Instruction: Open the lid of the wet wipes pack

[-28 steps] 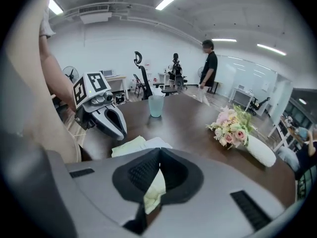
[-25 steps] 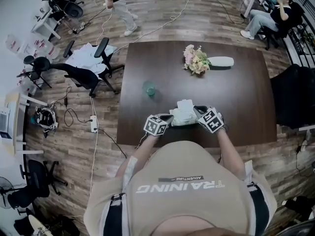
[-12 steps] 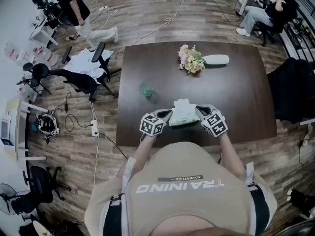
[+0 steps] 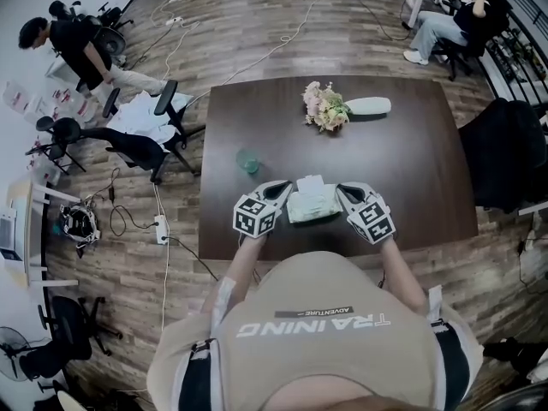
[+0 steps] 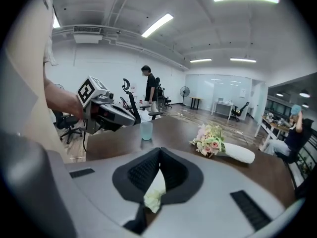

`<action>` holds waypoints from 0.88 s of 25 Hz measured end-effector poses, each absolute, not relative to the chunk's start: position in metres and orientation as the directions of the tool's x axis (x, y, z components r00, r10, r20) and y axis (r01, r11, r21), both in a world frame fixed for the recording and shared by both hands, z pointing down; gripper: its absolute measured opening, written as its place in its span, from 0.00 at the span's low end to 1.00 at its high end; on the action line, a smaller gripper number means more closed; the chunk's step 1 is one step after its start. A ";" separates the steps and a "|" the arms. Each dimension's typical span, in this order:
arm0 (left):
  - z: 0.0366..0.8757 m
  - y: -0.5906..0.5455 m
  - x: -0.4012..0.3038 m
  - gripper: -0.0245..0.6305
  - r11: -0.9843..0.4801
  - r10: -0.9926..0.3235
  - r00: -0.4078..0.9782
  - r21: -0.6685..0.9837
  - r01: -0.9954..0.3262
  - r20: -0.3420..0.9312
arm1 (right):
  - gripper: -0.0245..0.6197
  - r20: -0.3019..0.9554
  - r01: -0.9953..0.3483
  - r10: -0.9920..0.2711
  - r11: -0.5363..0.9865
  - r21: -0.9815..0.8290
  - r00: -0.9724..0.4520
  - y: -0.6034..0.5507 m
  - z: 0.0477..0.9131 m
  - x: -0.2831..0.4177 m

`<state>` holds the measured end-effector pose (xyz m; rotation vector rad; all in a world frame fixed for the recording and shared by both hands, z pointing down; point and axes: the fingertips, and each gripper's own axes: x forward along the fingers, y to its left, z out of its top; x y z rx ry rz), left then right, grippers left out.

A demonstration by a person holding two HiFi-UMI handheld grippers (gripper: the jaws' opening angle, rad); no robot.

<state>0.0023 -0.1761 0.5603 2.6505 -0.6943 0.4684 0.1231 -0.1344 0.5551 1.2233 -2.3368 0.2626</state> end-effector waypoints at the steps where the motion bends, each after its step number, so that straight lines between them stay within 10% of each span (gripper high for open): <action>1: 0.555 -0.177 0.003 0.05 -0.815 -0.407 0.825 0.251 -0.522 0.392 | 0.06 0.498 -0.816 -0.723 0.576 0.053 -0.478 -0.134 0.553 0.123; 22: 0.486 -0.191 -0.034 0.05 -0.809 -0.493 0.810 0.176 -0.561 0.317 | 0.06 0.427 -0.782 -0.757 0.602 0.162 -0.495 -0.151 0.488 0.081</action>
